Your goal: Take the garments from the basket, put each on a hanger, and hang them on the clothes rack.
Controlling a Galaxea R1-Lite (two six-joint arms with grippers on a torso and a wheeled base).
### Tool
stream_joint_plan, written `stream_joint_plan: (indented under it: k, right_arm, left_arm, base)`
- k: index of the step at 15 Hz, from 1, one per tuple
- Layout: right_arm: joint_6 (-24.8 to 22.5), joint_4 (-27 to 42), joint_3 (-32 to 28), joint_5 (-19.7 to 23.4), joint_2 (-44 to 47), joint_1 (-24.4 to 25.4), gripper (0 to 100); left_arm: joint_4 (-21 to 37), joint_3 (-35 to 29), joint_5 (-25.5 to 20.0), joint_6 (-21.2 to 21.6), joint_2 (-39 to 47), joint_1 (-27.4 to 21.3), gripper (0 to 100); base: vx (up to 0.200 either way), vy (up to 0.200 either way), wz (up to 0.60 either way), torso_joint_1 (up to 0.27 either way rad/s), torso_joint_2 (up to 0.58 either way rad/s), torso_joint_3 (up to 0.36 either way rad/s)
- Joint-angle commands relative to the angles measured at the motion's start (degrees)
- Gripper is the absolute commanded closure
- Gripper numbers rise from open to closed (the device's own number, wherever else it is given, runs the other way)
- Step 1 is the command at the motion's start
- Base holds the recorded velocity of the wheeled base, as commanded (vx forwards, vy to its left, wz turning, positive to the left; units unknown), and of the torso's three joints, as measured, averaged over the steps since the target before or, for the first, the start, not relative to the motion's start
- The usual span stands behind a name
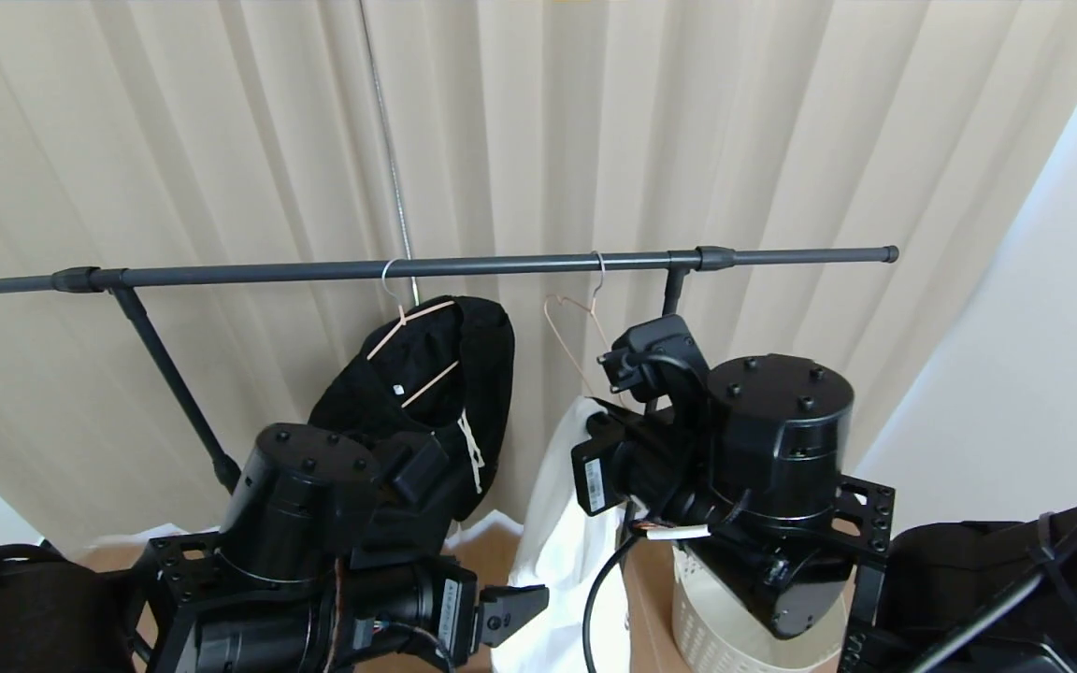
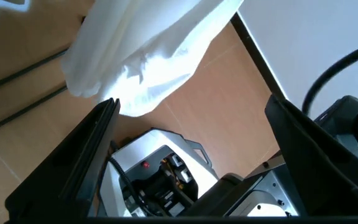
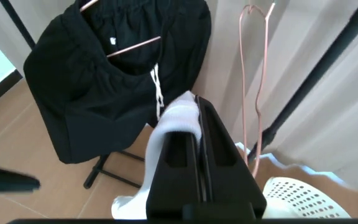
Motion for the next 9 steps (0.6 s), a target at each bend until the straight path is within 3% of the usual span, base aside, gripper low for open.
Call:
stream_joint_plan:
  k: [1,2,4,9]
  right_arm:
    - [-0.07,-0.02,-1.88,0.01,2.21,1.63,100]
    - [-0.16,-0.02,-2.14,0.01,2.21,1.81,100]
    - [-0.16,0.07,-3.20,-0.08,1.95,2.51,100]
    - [-0.16,0.07,-0.03,-0.08,-3.94,3.65,100]
  left_arm:
    - [-2.08,-1.18,1.02,-1.32,3.63,-0.06,0]
    - [-2.52,-1.53,2.34,-1.32,4.69,-0.06,0]
    - [-3.84,-4.08,9.54,-2.73,10.05,-0.06,0]
    - [-14.73,-4.87,22.38,-4.57,17.96,0.47,0]
  base:
    - [0.000,0.000,0.00,0.000,0.00,0.000]
    - [0.000,0.000,0.00,0.000,0.00,0.000]
    - [0.000,0.000,0.00,0.000,0.00,0.000]
    - [0.000,0.000,0.00,0.000,0.00,0.000]
